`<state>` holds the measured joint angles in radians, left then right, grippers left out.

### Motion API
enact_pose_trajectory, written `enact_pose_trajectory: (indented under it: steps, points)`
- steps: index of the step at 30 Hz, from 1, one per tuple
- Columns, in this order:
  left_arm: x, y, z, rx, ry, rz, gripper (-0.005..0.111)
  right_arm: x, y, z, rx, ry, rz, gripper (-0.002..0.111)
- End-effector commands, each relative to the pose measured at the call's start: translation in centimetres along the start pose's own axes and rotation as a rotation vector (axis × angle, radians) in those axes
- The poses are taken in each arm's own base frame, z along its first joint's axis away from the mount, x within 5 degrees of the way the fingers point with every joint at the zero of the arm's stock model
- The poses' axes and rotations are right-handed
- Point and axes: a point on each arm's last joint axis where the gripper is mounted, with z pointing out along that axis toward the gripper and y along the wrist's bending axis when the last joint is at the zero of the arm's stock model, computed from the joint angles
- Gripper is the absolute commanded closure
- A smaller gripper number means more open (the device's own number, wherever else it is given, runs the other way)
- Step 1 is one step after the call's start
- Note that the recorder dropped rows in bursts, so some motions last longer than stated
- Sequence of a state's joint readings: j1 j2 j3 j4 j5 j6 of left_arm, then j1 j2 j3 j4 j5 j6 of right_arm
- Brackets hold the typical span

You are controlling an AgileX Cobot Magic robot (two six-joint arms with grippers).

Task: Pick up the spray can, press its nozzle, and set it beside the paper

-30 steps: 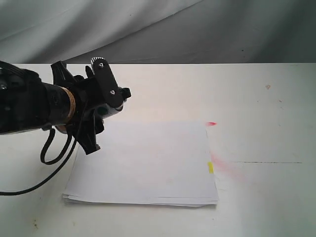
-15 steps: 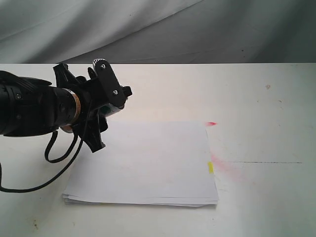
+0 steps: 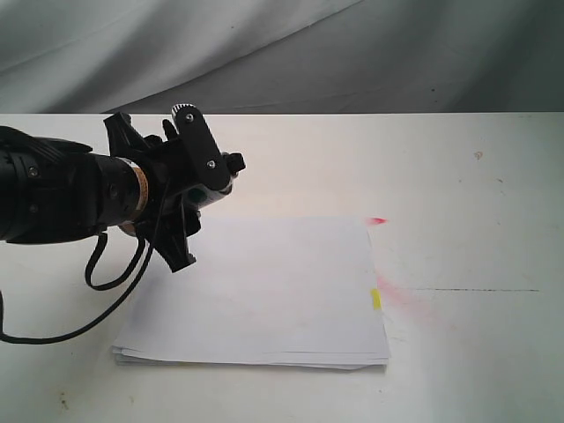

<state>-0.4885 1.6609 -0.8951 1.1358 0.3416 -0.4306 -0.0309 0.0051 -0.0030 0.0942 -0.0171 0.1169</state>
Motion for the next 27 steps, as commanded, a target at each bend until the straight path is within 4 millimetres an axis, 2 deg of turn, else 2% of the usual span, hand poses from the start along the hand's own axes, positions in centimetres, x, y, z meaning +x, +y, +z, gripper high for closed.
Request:
enact_pose_trajectory:
  steps: [1,17,24,27]
  points:
    - [-0.35,0.13,-0.19,-0.008,-0.018,0.004,0.107,0.02,-0.04,-0.04,0.005,-0.008,0.002,0.108]
    - [-0.35,0.13,-0.19,-0.008,-0.018,0.004,0.107,-0.13,-0.03,-0.04,0.003,-0.024,0.011,0.108]
    - [-0.35,0.13,-0.19,-0.008,-0.018,0.004,0.107,-0.69,-0.23,-0.07,0.012,-0.089,0.318,0.108]
    - [-0.33,0.14,-0.19,-0.009,-0.016,0.004,0.107,-0.46,-0.10,-0.06,0.009,-0.042,0.360,0.108]
